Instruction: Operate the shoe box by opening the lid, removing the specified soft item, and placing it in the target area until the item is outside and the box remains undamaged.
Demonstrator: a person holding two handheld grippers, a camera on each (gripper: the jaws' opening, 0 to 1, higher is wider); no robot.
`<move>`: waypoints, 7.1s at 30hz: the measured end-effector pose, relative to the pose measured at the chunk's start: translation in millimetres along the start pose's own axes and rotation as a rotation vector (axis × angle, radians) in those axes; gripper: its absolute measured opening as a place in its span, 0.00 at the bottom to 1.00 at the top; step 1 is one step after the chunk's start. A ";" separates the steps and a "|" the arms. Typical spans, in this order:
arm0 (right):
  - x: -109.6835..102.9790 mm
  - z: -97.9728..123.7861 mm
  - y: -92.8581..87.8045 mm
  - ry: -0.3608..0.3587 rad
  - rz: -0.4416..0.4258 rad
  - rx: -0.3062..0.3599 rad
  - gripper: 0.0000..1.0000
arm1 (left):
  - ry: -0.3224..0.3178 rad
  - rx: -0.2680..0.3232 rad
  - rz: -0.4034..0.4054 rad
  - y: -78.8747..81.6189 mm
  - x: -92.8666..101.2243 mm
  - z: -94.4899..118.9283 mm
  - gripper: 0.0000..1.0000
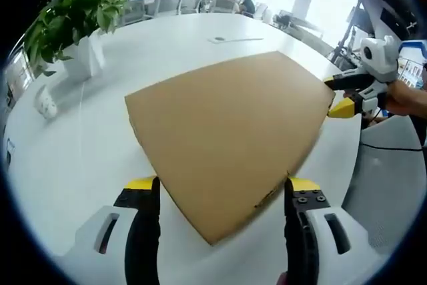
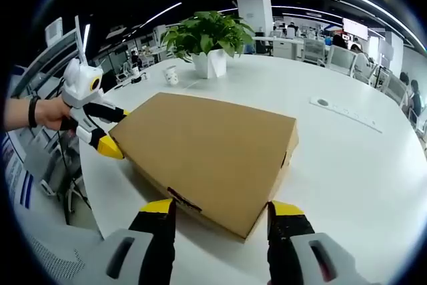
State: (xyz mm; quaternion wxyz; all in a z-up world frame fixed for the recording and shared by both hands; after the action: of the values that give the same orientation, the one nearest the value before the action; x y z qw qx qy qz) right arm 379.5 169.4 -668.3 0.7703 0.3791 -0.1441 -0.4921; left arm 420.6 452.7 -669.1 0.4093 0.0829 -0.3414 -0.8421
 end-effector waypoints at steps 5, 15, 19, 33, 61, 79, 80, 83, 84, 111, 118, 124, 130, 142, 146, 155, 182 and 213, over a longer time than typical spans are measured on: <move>1.3 -1.2 -2.6 0.004 0.012 -0.004 0.52 | 0.018 -0.003 0.013 -6.9 3.0 -2.1 0.79; 0.7 -0.9 -5.3 0.005 0.009 0.022 0.50 | 0.029 0.030 0.073 -4.6 4.2 -1.7 0.71; 0.1 0.7 -4.1 0.004 0.005 0.028 0.50 | 0.036 0.032 0.078 -3.9 5.3 -0.4 0.70; -1.0 7.9 1.2 0.009 -0.022 0.059 0.49 | 0.053 0.063 0.112 -0.9 9.4 11.5 0.68; 1.0 30.8 34.1 -0.014 -0.049 0.146 0.47 | 0.101 0.165 0.011 19.3 16.2 34.9 0.69; 6.7 42.5 62.5 -0.015 -0.083 0.212 0.46 | 0.160 0.199 -0.087 29.8 8.6 43.8 0.63; 6.7 43.3 64.0 -0.015 -0.083 0.215 0.46 | 0.174 0.198 -0.102 30.9 6.9 43.6 0.63; 7.9 44.7 72.1 -0.019 -0.068 0.226 0.46 | 0.196 0.202 -0.111 33.3 3.2 43.1 0.63; 8.4 45.1 74.1 -0.019 -0.066 0.227 0.46 | 0.220 0.206 -0.119 34.8 0.3 43.5 0.63; 17.7 48.2 118.4 -0.010 -0.021 0.288 0.46 | 0.377 0.323 -0.303 75.1 -4.8 57.0 0.43; 21.7 47.6 126.1 -0.004 -0.002 0.321 0.45 | 0.379 0.352 -0.256 84.9 -9.1 60.9 0.42; 27.8 54.6 127.2 0.032 0.034 0.351 0.42 | 0.365 0.355 -0.235 88.1 -10.8 61.6 0.42; 28.4 55.1 118.6 0.094 0.165 0.345 0.49 | 0.348 0.350 -0.216 93.0 -13.4 62.1 0.42; 43.2 43.9 117.4 -0.011 0.250 0.331 0.31 | 0.323 0.332 -0.205 97.3 -14.8 62.9 0.42; 49.7 41.2 116.9 -0.033 0.237 0.360 0.20 | 0.316 0.331 -0.203 99.6 -15.6 62.8 0.42; 54.6 37.8 120.1 -0.107 0.276 0.356 0.05 | 0.308 0.338 -0.176 106.6 -20.7 61.8 0.43; 53.3 40.0 136.3 -0.178 0.274 0.344 0.00 | 0.358 0.334 -0.056 90.5 -36.1 61.1 0.31; 50.7 41.8 141.2 -0.189 0.210 0.327 0.00 | 0.433 0.424 0.071 103.0 -56.5 58.0 0.04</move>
State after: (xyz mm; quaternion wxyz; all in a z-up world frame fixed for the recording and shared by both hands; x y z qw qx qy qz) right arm 470.3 139.1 -545.5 0.7285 0.4344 -0.3322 -0.4127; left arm 498.3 479.7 -567.1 0.4752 0.3322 -0.4170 -0.6999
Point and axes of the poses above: the point that each gripper's makers call its tool centre point, and the gripper's own axes: z roughly backward along the fingers, x roughly to its right, y roughly out of its top, the point moved 8 cm from there along z, roughly backward along the fingers, and after that the axes turned 1 degree about y, right-handed, at the moved point
